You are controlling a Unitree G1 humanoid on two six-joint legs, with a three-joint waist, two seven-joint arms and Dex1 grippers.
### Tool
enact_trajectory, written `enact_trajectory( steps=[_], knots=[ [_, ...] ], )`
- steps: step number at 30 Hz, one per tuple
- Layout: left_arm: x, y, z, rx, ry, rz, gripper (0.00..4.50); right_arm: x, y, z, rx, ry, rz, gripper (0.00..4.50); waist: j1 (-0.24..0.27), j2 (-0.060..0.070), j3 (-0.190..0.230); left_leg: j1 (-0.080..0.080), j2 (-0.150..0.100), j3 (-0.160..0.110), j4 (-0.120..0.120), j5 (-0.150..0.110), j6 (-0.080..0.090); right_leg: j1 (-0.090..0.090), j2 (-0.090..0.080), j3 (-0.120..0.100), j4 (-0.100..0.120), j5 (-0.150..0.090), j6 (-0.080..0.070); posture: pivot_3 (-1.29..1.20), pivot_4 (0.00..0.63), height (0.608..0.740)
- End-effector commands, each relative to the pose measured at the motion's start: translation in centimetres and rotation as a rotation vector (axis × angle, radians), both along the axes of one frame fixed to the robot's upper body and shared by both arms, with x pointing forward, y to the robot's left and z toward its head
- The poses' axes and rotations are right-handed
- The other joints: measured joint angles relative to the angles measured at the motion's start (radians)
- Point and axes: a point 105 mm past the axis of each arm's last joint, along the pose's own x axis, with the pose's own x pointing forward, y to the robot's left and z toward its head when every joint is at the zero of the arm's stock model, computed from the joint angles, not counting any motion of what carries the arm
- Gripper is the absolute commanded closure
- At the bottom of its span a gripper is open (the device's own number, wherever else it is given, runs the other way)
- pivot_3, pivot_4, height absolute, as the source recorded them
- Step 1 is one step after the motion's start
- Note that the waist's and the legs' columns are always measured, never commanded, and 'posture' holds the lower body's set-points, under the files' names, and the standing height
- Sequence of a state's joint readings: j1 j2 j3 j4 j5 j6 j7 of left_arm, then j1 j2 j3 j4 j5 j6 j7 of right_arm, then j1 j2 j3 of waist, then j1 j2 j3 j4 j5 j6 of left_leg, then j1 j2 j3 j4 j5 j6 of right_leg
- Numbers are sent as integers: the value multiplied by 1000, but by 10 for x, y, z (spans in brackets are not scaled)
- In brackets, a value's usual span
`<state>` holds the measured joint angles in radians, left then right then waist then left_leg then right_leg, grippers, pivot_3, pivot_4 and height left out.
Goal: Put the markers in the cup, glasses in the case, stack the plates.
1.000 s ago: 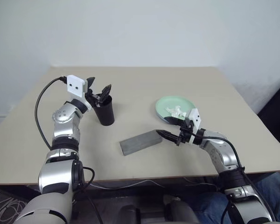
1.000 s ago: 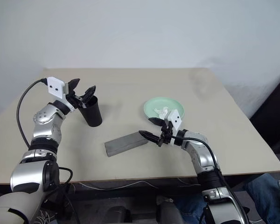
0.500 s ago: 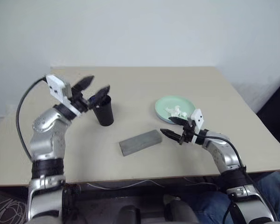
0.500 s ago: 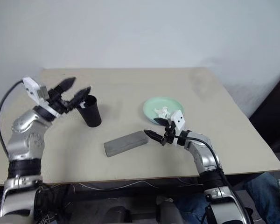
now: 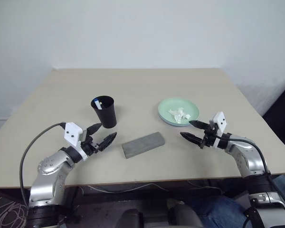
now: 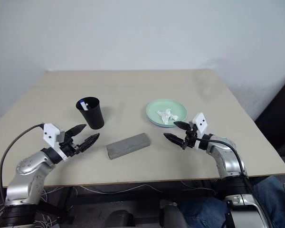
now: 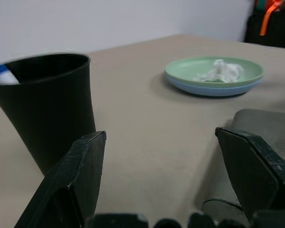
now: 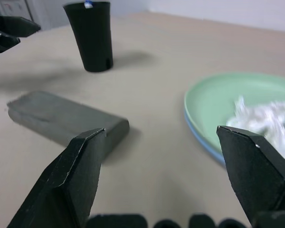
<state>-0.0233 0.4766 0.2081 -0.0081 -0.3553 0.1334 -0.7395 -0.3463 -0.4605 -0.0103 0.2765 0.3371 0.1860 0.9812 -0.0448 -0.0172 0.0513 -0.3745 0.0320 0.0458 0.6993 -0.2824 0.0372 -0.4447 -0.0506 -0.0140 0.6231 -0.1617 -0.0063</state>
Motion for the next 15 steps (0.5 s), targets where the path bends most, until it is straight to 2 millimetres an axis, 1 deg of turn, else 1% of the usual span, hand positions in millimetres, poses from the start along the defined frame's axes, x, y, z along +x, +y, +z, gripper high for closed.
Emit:
enact_trajectory(
  steps=[1,3,5,10,15],
  knots=[
    [5,3,3,45,-58,40,616,5,-15,16,-3,-68,-34,434,0,0,0,-1,0,0,0,0,0,0,0,0,0,0,0,0,0,721],
    [5,8,0,37,-67,77,616,4,-18,11,-9,-61,-56,434,0,0,0,-1,0,0,0,0,0,-1,0,0,0,0,0,0,0,721],
    [5,8,-3,35,-70,102,616,2,-21,6,-13,-48,-68,434,0,0,0,-1,0,0,0,0,0,-1,0,0,0,0,0,0,0,721],
    [2,2,-4,22,-77,125,616,-2,-23,1,-24,-30,-62,434,0,0,0,-1,0,0,0,0,0,-1,0,0,0,0,0,0,0,721],
    [-2,-8,-3,18,-86,135,616,3,-18,5,-33,-31,-47,434,0,0,0,-1,0,-1,0,0,0,-1,0,1,0,0,0,0,0,721]
  ],
)
